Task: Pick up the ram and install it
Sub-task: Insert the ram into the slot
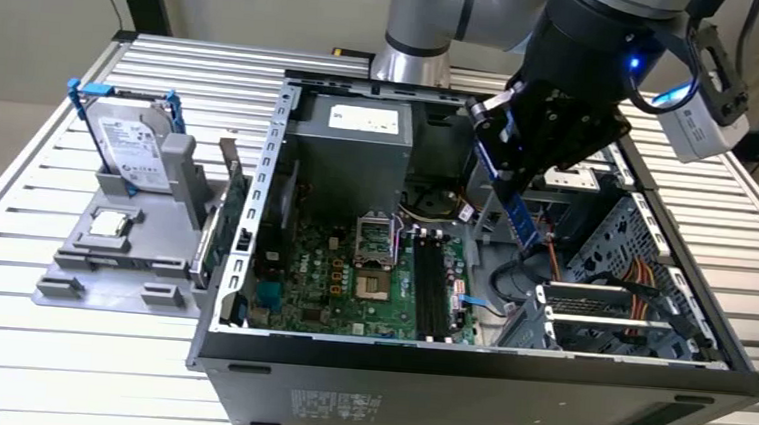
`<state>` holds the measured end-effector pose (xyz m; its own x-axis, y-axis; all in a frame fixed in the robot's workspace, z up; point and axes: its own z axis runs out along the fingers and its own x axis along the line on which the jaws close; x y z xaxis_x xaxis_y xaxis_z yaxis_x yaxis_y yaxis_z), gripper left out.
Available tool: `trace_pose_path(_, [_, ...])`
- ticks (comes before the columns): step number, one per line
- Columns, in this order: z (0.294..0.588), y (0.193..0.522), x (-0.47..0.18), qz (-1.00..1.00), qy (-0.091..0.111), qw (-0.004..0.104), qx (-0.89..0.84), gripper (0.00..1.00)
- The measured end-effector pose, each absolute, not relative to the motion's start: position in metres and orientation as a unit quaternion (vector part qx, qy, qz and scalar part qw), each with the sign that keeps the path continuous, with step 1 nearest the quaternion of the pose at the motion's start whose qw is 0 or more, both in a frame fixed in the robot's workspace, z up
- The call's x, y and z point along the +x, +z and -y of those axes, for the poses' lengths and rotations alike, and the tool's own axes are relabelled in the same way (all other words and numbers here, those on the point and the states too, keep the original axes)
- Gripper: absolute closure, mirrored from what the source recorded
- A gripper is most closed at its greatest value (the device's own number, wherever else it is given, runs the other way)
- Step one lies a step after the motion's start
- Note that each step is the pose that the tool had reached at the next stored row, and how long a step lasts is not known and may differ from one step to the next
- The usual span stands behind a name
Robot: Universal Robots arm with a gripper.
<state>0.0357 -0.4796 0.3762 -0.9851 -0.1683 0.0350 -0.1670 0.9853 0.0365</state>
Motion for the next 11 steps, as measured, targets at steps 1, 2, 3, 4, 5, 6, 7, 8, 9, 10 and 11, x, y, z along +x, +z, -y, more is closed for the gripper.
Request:
trace_pose_path(1, [0.4796,0.3763,0.0357,0.996,-0.017,0.019,0.083,1.0])
trace_pose_path(2, [0.4796,0.3762,0.0357,0.996,-0.017,0.019,0.082,1.0])
trace_pose_path(3, [0.4796,0.3763,0.0357,0.996,-0.017,0.019,0.082,1.0])
trace_pose_path(4, [0.4796,0.3762,0.0357,0.996,-0.017,0.019,0.081,1.0])
trace_pose_path(5, [0.4796,0.3763,0.0357,0.996,-0.017,0.019,0.081,1.0])
trace_pose_path(6, [0.4796,0.3763,0.0357,0.996,-0.017,0.019,0.081,1.0])
trace_pose_path(7, [0.4796,0.3762,0.0357,0.996,-0.017,0.019,0.081,1.0])
trace_pose_path(8, [0.4796,0.3763,0.0357,0.996,-0.017,0.019,0.081,1.0])
trace_pose_path(9, [0.4796,0.3762,0.0357,0.996,-0.017,0.019,0.081,1.0])
trace_pose_path(10, [0.4796,0.3763,0.0357,0.996,-0.017,0.019,0.081,1.0])
trace_pose_path(11, [0.4796,0.3763,0.0357,0.996,-0.017,0.019,0.081,1.0])
